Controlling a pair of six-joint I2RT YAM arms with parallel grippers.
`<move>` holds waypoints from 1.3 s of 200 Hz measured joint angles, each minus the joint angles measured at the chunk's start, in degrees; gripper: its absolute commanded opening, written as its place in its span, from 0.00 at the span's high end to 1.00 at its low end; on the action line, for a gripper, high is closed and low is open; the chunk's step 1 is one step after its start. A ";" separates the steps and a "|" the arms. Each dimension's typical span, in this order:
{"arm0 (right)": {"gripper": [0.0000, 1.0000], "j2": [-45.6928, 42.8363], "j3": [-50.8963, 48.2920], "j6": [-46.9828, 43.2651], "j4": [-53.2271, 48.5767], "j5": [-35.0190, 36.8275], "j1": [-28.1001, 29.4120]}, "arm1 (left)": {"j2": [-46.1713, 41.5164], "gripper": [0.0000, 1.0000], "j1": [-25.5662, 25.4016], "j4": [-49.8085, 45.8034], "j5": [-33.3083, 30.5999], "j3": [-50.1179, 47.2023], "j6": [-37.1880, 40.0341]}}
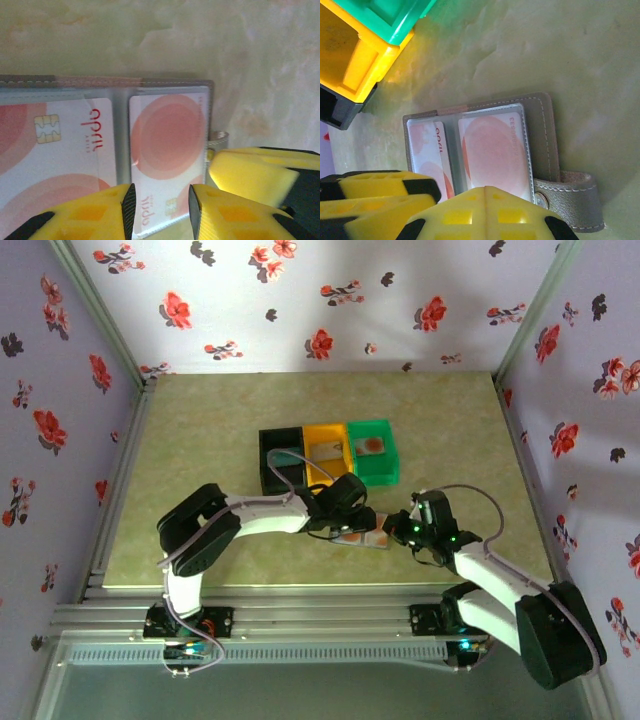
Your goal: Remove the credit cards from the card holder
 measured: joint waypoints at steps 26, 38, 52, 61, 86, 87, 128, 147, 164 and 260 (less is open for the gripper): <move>1.00 0.85 -0.24 0.00 0.57 0.00 -0.02 | 1.64 0.64 0.00 0.63 0.02 0.15 -0.04; 1.00 1.16 -0.50 0.00 0.92 0.00 -0.02 | 2.12 0.65 0.02 1.70 0.04 0.15 -0.20; 1.00 1.70 -0.83 -0.02 1.20 0.00 -0.07 | 2.27 0.68 0.00 2.56 0.02 0.15 -0.48; 1.00 2.03 -0.98 -0.02 1.22 0.00 -0.22 | 2.27 0.70 0.02 2.71 0.02 0.15 -0.48; 1.00 2.38 -1.66 -0.04 1.42 0.22 -0.55 | 2.45 0.70 0.02 2.71 0.00 0.15 -0.50; 1.00 2.38 -1.68 -0.04 1.42 0.22 -0.55 | 2.45 0.70 0.02 2.71 0.00 0.15 -0.50; 1.00 2.38 -2.16 -0.15 1.73 0.42 -0.81 | 2.49 0.70 0.02 2.67 -0.24 0.13 -0.50; 1.00 2.36 -2.27 -0.17 1.90 0.42 -1.05 | 2.69 0.70 0.02 2.67 -0.46 0.13 -0.50; 1.00 2.34 -2.40 -0.20 2.05 0.42 -1.14 | 2.86 0.71 0.04 2.69 -0.48 0.15 -0.50; 1.00 -3.06 -1.99 -0.72 -1.95 0.15 -1.46 | 2.80 0.77 0.24 -1.57 -3.34 1.62 1.07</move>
